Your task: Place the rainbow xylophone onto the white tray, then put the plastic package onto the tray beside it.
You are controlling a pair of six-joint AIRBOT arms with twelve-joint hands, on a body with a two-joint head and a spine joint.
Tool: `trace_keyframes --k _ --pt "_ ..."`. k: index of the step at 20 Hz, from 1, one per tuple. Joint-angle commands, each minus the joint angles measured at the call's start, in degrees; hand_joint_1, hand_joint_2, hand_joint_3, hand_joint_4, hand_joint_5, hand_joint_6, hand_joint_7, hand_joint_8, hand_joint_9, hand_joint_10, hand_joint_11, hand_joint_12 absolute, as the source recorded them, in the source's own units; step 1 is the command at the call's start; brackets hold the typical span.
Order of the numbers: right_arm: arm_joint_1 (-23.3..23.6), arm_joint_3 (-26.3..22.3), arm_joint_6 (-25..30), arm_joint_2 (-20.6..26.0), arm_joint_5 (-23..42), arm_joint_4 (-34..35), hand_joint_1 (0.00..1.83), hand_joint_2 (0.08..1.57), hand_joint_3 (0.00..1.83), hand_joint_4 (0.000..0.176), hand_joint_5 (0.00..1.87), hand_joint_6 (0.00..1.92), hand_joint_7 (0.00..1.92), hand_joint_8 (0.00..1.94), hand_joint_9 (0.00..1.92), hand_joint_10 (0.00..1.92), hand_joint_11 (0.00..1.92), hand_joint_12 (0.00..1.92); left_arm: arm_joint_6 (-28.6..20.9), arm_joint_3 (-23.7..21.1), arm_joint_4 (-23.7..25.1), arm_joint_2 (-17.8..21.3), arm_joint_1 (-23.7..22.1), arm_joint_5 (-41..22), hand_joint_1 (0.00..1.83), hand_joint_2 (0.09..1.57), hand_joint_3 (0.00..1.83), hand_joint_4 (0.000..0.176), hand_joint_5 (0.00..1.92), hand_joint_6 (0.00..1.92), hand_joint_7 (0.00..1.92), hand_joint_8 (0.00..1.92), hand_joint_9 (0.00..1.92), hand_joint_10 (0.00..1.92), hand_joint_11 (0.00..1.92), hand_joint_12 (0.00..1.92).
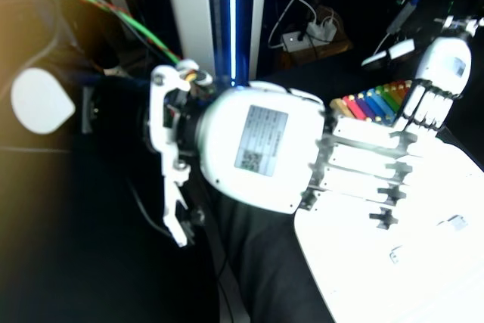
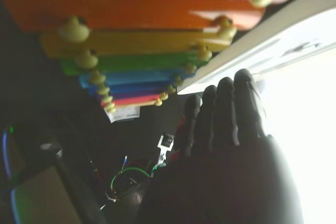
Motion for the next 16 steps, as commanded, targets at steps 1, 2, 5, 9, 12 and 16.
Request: trace_keyframes --k 1,2,5,9,12,16 --pt "0.6 0.1 0.3 0.0 4.8 3.7 0.62 1.03 0.0 0.033 0.0 0.0 0.0 0.0 0.0 0.0 0.0 0.0 -0.6 0.6 -2.5 -0.5 -0.2 -2.8 0.72 0.55 0.0 0.009 0.0 0.0 0.0 0.0 0.0 0.0 0.0 0.0" --pt "0.6 0.1 0.3 0.0 4.8 3.7 0.65 1.03 0.0 0.033 0.0 0.0 0.0 0.0 0.0 0.0 0.0 0.0 -0.6 0.7 -2.7 -0.7 0.0 -2.8 0.7 0.55 0.0 0.015 0.0 0.0 0.01 0.0 0.0 0.0 0.0 0.0" --pt "0.6 0.0 0.3 0.0 4.8 3.5 0.63 1.02 0.0 0.036 0.0 0.0 0.0 0.0 0.0 0.0 0.0 0.0 -0.6 0.9 -2.8 -1.2 0.5 -2.6 0.74 0.54 0.0 0.0 0.0 0.0 0.04 0.01 0.03 0.01 0.06 0.02" --pt "0.6 -0.1 0.3 0.1 4.8 3.4 0.64 1.02 0.0 0.033 0.0 0.0 0.0 0.0 0.0 0.0 0.0 0.0 -0.6 1.2 -2.8 -1.9 1.2 -2.3 0.84 0.6 0.0 0.0 0.0 0.0 0.1 0.01 0.1 0.01 0.13 0.07" --pt "0.6 -0.2 0.3 0.1 4.8 3.4 0.62 1.01 0.0 0.031 0.0 0.0 0.0 0.0 0.0 0.0 0.0 0.0 -0.6 1.4 -2.8 -2.3 1.7 -1.5 1.09 0.67 0.01 0.0 0.1 0.01 0.2 0.01 0.22 0.02 0.2 0.13" --pt "0.6 -0.2 0.3 0.1 4.8 3.4 0.62 1.02 0.0 0.039 0.0 0.0 0.0 0.0 0.0 0.0 0.0 0.0 -0.6 1.7 -2.7 -2.9 2.4 -0.6 1.19 0.82 0.0 0.0 0.3 0.0 0.36 0.0 0.41 0.01 0.0 0.88"
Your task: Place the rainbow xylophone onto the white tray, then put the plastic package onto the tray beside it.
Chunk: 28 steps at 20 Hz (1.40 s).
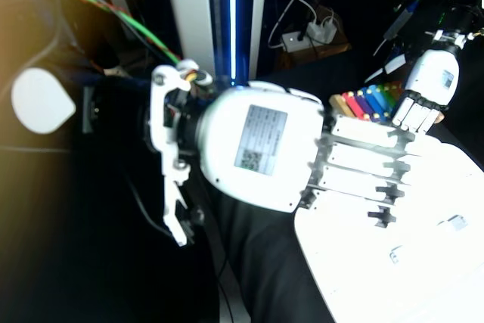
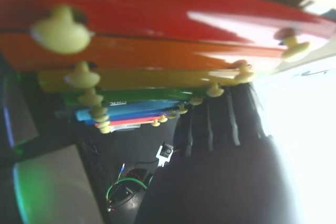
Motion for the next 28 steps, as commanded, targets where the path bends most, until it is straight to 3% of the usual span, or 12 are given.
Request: trace_keyframes --k 1,11,13,14,15,17,18,19,22,23,24,28 --pt "0.6 -0.1 0.3 0.0 4.8 3.7 0.6 1.02 0.0 0.032 0.0 0.0 0.0 0.0 0.0 0.0 0.0 0.0 -0.4 0.2 -0.5 -0.7 0.2 -1.1 1.24 0.88 0.0 0.0 0.36 0.01 0.44 0.01 0.5 0.02 0.02 1.02" --pt "0.6 0.0 0.2 -0.1 4.8 3.7 0.55 1.03 0.0 0.029 0.0 0.0 0.0 0.0 0.0 0.0 0.0 0.0 2.6 1.3 -4.7 -1.8 0.4 -1.0 1.26 0.95 0.0 0.0 0.74 0.06 0.75 0.04 0.74 0.05 0.29 0.92" --pt "0.6 0.0 0.2 -0.2 4.8 3.7 0.55 1.03 0.0 0.017 0.0 0.0 0.0 0.0 0.0 0.0 0.0 0.0 4.1 1.4 -7.0 -1.8 0.3 -1.8 1.26 0.99 0.01 0.0 0.53 0.69 0.74 0.12 0.75 0.04 0.28 0.88" --pt "0.6 0.0 0.2 -0.2 4.8 3.7 0.55 1.03 0.0 0.017 0.0 0.0 0.0 0.0 0.0 0.0 0.0 0.0 5.0 1.5 -8.2 -1.8 0.3 -2.2 1.26 0.99 0.01 0.0 0.53 0.69 0.74 0.12 0.75 0.04 0.28 0.88" --pt "0.6 0.1 0.2 -0.3 4.8 3.7 0.54 1.02 0.0 0.013 0.0 0.0 0.0 0.0 0.0 0.0 0.0 0.0 5.4 1.6 -9.0 -1.8 0.3 -2.6 1.24 1.02 0.01 0.0 0.38 1.13 0.56 0.6 0.73 0.16 0.28 0.97" --pt "0.6 0.1 0.2 -0.3 4.8 3.7 0.57 1.03 0.0 0.012 0.0 0.0 0.0 0.0 0.0 0.0 0.0 0.0 5.6 2.0 -10.1 -1.8 0.2 -3.4 1.25 1.03 0.0 0.0 0.38 1.16 0.43 0.95 0.52 0.73 0.28 1.09" --pt "0.6 0.1 0.2 -0.4 4.8 3.7 0.56 1.03 0.0 0.02 0.0 0.0 0.0 0.0 0.0 0.0 0.0 0.0 5.7 2.2 -10.8 -1.7 0.1 -3.7 1.23 1.02 0.0 0.028 0.36 1.17 0.4 1.0 0.48 0.82 0.28 1.06" --pt "0.6 0.2 0.2 -0.5 4.8 3.7 0.56 1.04 0.0 0.009 0.0 0.0 0.0 0.0 0.0 0.0 0.0 0.0 5.8 2.4 -11.4 -1.7 0.0 -4.0 1.22 1.03 0.0 0.038 0.35 1.17 0.4 1.01 0.46 0.84 0.28 1.05" --pt "0.6 0.2 0.2 -0.5 4.8 3.7 0.54 1.04 0.0 0.018 0.0 0.0 0.0 0.0 0.0 0.0 0.0 0.0 6.2 2.9 -12.2 -1.6 -0.8 -4.5 1.21 1.03 0.0 0.035 0.37 1.16 0.4 1.01 0.46 0.86 0.29 1.06" --pt "0.6 0.2 0.2 -0.5 4.8 3.7 0.56 1.04 0.0 0.02 0.0 0.0 0.0 0.0 0.0 0.0 0.0 0.0 6.4 2.9 -12.5 -1.5 -1.0 -4.6 1.21 1.02 0.0 0.043 0.37 1.16 0.4 1.02 0.46 0.9 0.29 1.09" --pt "0.6 0.2 0.2 -0.7 4.8 3.7 0.6 1.05 0.0 0.017 0.0 0.0 0.0 0.0 0.0 0.0 0.0 0.0 6.8 3.0 -12.8 -1.4 -1.4 -4.7 1.2 1.02 0.0 0.066 0.34 1.18 0.37 1.04 0.41 0.98 0.26 1.12" --pt "0.6 0.3 0.2 -0.7 4.8 3.6 0.6 1.06 0.01 0.005 0.0 0.0 0.0 0.0 0.0 0.0 0.0 0.0 6.8 3.2 -13.1 -1.1 -2.4 -5.5 1.18 1.03 0.0 0.059 0.27 1.25 0.33 1.11 0.39 1.06 0.25 1.16"
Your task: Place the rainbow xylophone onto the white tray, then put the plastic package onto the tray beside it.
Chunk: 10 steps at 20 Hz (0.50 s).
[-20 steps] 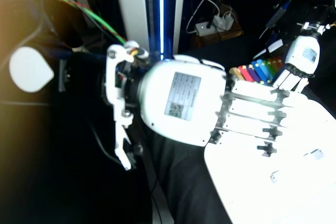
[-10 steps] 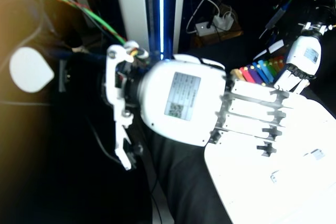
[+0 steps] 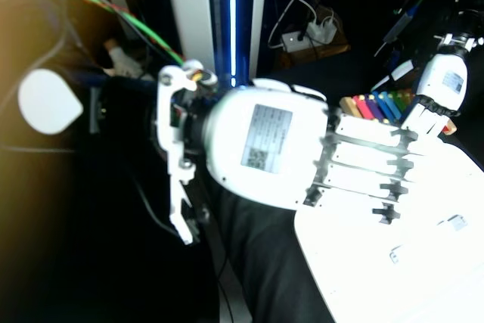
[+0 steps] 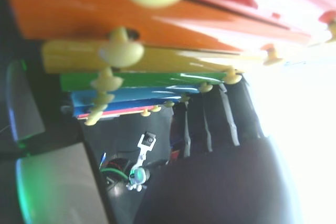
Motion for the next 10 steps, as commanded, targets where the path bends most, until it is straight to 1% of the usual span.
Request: trace_keyframes --k 1,2,3,4,5,6,7,8,9,10 --pt "0.6 0.2 0.2 0.0 4.7 3.6 0.58 1.05 0.0 0.01 0.0 0.0 0.0 0.0 0.0 0.0 0.0 0.0 -0.3 0.3 -2.3 0.7 -1.2 -5.1 1.16 1.04 0.0 0.057 0.25 1.27 0.33 1.12 0.38 1.04 0.24 1.17" --pt "0.6 0.2 0.2 0.0 4.7 3.6 0.59 1.06 0.01 0.015 0.0 0.0 0.0 0.0 0.0 0.0 0.0 0.0 -0.3 0.3 -2.3 0.9 -1.7 -5.5 1.08 1.07 0.0 0.043 0.18 1.3 0.31 1.19 0.36 1.14 0.22 1.3" --pt "0.6 0.2 0.2 0.0 4.7 3.5 0.59 1.06 0.0 0.019 0.0 0.0 0.0 0.0 0.0 0.0 0.0 0.0 -0.3 0.3 -2.4 1.1 -2.1 -5.8 1.07 1.08 0.0 0.038 0.18 1.29 0.31 1.19 0.36 1.17 0.23 1.32" --pt "0.6 0.2 0.2 0.0 4.7 3.5 0.6 1.06 0.0 0.021 0.0 0.0 0.0 0.0 0.0 0.0 0.0 0.0 -0.3 0.3 -2.6 1.4 -2.6 -6.0 1.09 1.06 0.0 0.0 0.24 1.18 0.34 1.16 0.38 1.18 0.24 1.34" --pt "0.6 0.2 0.2 0.0 4.7 3.5 0.61 1.05 0.0 0.015 0.0 0.0 0.0 0.0 0.0 0.0 0.0 0.0 -0.3 0.4 -2.8 1.6 -2.8 -6.3 1.04 1.07 0.01 0.03 0.23 1.15 0.32 1.15 0.37 1.18 0.24 1.34" --pt "0.6 0.2 0.2 0.0 4.7 3.4 0.63 1.05 0.0 0.014 0.0 0.0 0.0 0.0 0.0 0.0 0.0 0.0 -0.3 0.6 -3.3 2.0 -3.2 -6.9 1.01 1.06 0.0 0.044 0.25 1.19 0.35 1.13 0.38 1.18 0.24 1.41" --pt "0.6 0.2 0.2 0.0 4.7 3.4 0.64 1.05 0.0 0.01 0.0 0.0 0.0 0.0 0.0 0.0 0.0 0.0 -0.3 0.6 -3.7 2.3 -3.5 -7.4 1.03 1.06 0.0 0.04 0.23 1.24 0.33 1.13 0.32 1.2 0.13 1.48" --pt "0.6 0.2 0.2 0.1 4.7 3.4 0.64 1.05 0.0 0.008 0.0 0.0 0.0 0.0 0.0 0.0 0.0 0.0 -0.3 0.7 -4.0 2.9 -4.3 -8.0 1.05 1.07 0.0 0.077 0.2 1.3 0.31 1.13 0.3 1.18 0.08 1.49" --pt "0.6 0.3 0.2 0.1 4.7 3.4 0.66 1.06 0.0 0.009 0.0 0.0 0.0 0.0 0.0 0.0 0.0 0.0 -0.3 0.6 -4.1 3.2 -5.0 -8.4 1.04 1.08 0.0 0.09 0.21 1.27 0.31 1.12 0.29 1.16 0.07 1.48" --pt "0.6 0.3 0.2 0.1 4.7 3.4 0.66 1.05 0.0 0.003 0.0 0.0 0.0 0.0 0.0 0.0 0.0 0.0 -0.2 0.6 -4.1 3.6 -6.0 -8.7 1.06 1.08 0.0 0.07 0.24 1.21 0.32 1.08 0.31 1.14 0.11 1.45"
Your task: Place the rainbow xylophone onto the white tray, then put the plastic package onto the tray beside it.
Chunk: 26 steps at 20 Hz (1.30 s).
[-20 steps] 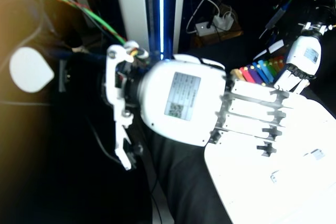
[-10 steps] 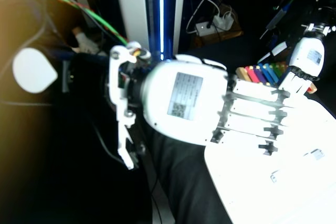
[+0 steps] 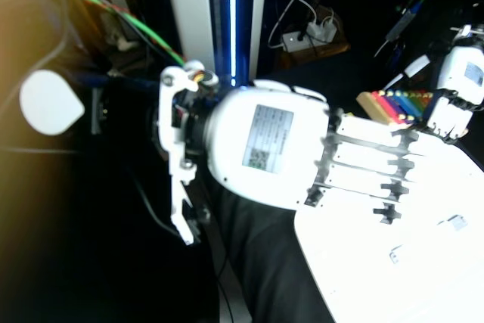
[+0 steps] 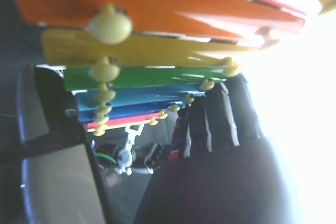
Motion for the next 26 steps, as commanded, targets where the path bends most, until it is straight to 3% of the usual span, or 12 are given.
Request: trace_keyframes --k 1,2,3,5,6,11,15,18,20,22,25,26 --pt "0.6 0.2 0.1 0.0 4.8 3.6 0.65 1.04 0.0 0.009 0.0 0.0 0.0 0.0 0.0 0.0 0.0 0.0 -0.3 0.2 -2.4 0.5 -1.5 -6.2 1.07 1.07 0.0 0.072 0.26 1.17 0.35 1.0 0.33 1.07 0.14 1.39" --pt "0.6 0.2 0.1 -0.1 4.8 3.6 0.65 1.04 0.0 0.009 0.0 0.0 0.0 0.0 0.0 0.0 0.0 0.0 -0.3 0.2 -1.9 0.8 -2.7 -6.3 1.07 1.07 0.0 0.072 0.26 1.17 0.35 1.0 0.33 1.07 0.14 1.39" --pt "0.6 0.3 0.1 -0.2 4.8 3.6 0.6 1.04 0.0 0.011 0.0 0.0 0.0 0.0 0.0 0.0 0.0 0.0 -0.3 0.2 -0.5 1.1 -4.5 -5.7 1.08 1.05 0.0 0.034 0.37 0.88 0.47 0.82 0.46 0.93 0.25 1.25" --pt "0.6 0.5 0.1 -0.3 4.8 3.6 0.59 1.02 0.0 0.018 0.0 0.0 0.0 0.0 0.0 0.0 0.0 0.0 -0.3 0.2 2.5 1.4 -7.9 -3.9 1.11 1.07 0.0 0.025 0.38 0.77 0.47 0.89 0.47 1.06 0.32 1.31" --pt "0.6 0.5 0.1 -0.4 4.8 3.6 0.61 1.02 0.0 0.007 0.0 0.0 0.0 0.0 0.0 0.0 0.0 0.0 -0.3 0.3 4.4 1.4 -9.7 -2.6 1.11 1.06 0.0 0.0 0.39 0.73 0.46 0.9 0.46 1.07 0.29 1.34" --pt "0.7 0.7 0.1 -1.2 5.1 3.6 0.58 0.98 0.0 0.037 0.0 0.0 0.0 0.0 0.0 0.0 0.0 0.0 -0.2 3.3 9.5 -1.2 -17.3 3.1 1.07 1.0 0.0 0.0 0.48 0.7 0.49 0.92 0.45 1.01 0.28 1.33" --pt "0.7 0.9 0.1 -1.6 5.4 3.6 0.61 0.96 0.0 0.041 0.0 0.0 0.01 0.0 0.0 0.0 0.0 0.0 -0.2 7.6 10.6 -5.5 -20.0 6.9 1.23 1.02 0.0 0.0 0.46 0.89 0.45 1.14 0.48 1.26 0.41 1.49" --pt "0.7 1.2 0.1 -2.1 5.7 3.6 0.61 0.94 0.0 0.035 0.0 0.0 0.01 0.0 0.0 0.0 0.0 0.0 -0.2 12.2 11.0 -9.9 -20.9 10.2 1.24 1.04 0.0 0.0 0.45 0.97 0.45 1.04 0.47 1.09 0.37 1.28" --pt "0.7 1.5 0.1 -2.5 6.0 3.6 0.61 0.92 0.0 0.039 0.0 0.0 0.02 0.01 0.0 0.0 0.0 0.0 -0.2 15.8 10.4 -13.4 -21.0 11.4 1.23 1.02 0.0 0.0 0.49 0.96 0.52 1.01 0.54 1.07 0.45 1.3" --pt "0.7 1.6 0.1 -2.8 6.2 3.6 0.64 0.91 0.0 0.058 0.0 0.0 0.03 0.01 0.0 0.0 0.0 0.0 -0.2 18.5 10.3 -16.0 -21.0 12.1 1.22 1.03 0.0 0.0 0.47 0.88 0.5 0.96 0.51 1.02 0.39 1.27" --pt "0.7 2.7 0.1 -4.0 7.3 3.6 0.63 0.9 0.0 0.053 0.01 0.0 0.04 0.01 0.0 0.0 0.0 0.0 -0.6 25.7 9.8 -22.4 -20.9 10.6 1.19 1.04 0.0 0.0 0.44 0.74 0.52 0.71 0.56 0.77 0.45 1.07" --pt "0.7 2.9 0.1 -4.2 7.5 3.6 0.64 0.89 0.0 0.05 0.01 0.0 0.05 0.01 0.0 0.0 0.0 0.0 -0.7 27.7 9.8 -24.5 -20.8 10.4 1.16 1.04 0.0 0.0 0.48 0.61 0.54 0.71 0.53 0.87 0.4 1.19"
